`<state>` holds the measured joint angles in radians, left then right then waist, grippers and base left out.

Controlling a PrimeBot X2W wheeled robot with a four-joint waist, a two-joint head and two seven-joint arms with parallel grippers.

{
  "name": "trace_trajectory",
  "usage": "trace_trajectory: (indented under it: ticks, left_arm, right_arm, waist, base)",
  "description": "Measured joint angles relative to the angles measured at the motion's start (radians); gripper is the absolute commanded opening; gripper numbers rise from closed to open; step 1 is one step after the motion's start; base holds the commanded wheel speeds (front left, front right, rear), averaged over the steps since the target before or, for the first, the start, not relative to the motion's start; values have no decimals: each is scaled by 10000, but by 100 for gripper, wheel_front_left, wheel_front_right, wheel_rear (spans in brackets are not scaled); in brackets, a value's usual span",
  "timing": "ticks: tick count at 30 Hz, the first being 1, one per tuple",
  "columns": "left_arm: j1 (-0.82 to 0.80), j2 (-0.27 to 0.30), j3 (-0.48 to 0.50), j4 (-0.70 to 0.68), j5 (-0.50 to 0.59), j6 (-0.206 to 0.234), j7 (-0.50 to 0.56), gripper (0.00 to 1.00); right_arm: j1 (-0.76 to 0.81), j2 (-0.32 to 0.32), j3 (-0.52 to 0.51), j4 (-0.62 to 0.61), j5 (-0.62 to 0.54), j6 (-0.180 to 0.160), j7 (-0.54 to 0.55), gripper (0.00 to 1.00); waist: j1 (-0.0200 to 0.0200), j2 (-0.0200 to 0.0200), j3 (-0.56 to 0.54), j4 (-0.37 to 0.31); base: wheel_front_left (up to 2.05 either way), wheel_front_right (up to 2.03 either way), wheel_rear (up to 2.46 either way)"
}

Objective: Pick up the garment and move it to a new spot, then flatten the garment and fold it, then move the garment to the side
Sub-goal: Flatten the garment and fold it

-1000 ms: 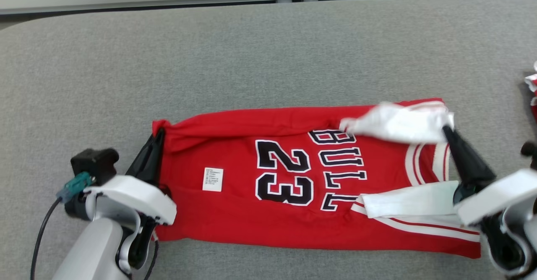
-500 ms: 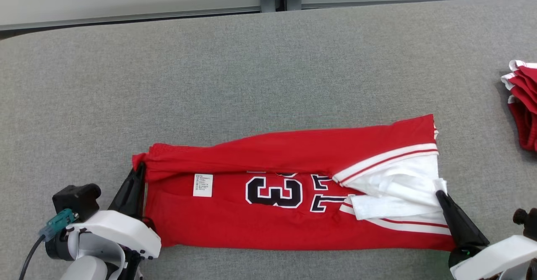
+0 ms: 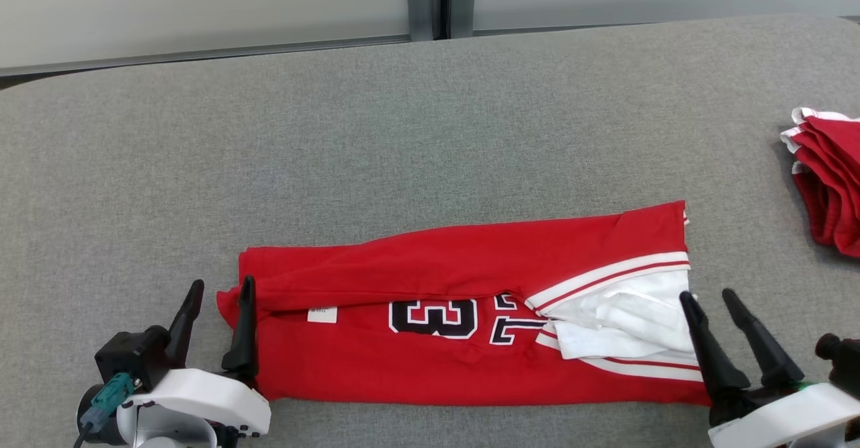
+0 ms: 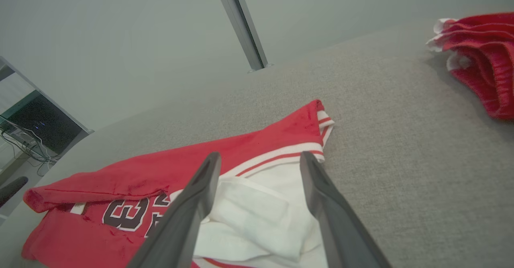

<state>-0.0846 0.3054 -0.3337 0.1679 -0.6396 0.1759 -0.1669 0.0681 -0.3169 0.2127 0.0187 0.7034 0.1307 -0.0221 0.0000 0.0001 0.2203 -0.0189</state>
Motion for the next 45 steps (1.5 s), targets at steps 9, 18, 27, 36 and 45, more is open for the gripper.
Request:
trace_trajectory:
  ticks: [9,18,27,36,45]
  left_arm:
    - [215,-276,192,-1143,1191,704,-884,100]
    - [990,-113,184,-1712,1931,1076,-926,100]
    - [1380,109,29,-1666,2121,1260,-692,100]
    - [1379,148,-8,-1657,2130,1329,-650,100]
    - [453,-21,-265,-1611,2255,1074,-708,100]
  right_arm:
    - [-207,876,-1365,-1252,-2840,0,-694,100]
    - [512,1319,-1521,-1638,-3992,0,-384,100]
    - [763,1430,-1515,-1699,-4263,0,-174,100]
    - [843,1453,-1618,-1789,-4251,0,-63,100]
    - [516,1187,-2036,-42,-3948,0,-12,100]
  waist:
    - [0,0,-589,37]
    - [0,0,-1302,80]
    - [0,0,-1523,20]
    - [0,0,-1483,48]
    - [1,0,-825,346]
  base:
    - [0,0,0]
    - [0,0,0]
    - [0,0,0]
    - [0,0,0]
    - [0,0,0]
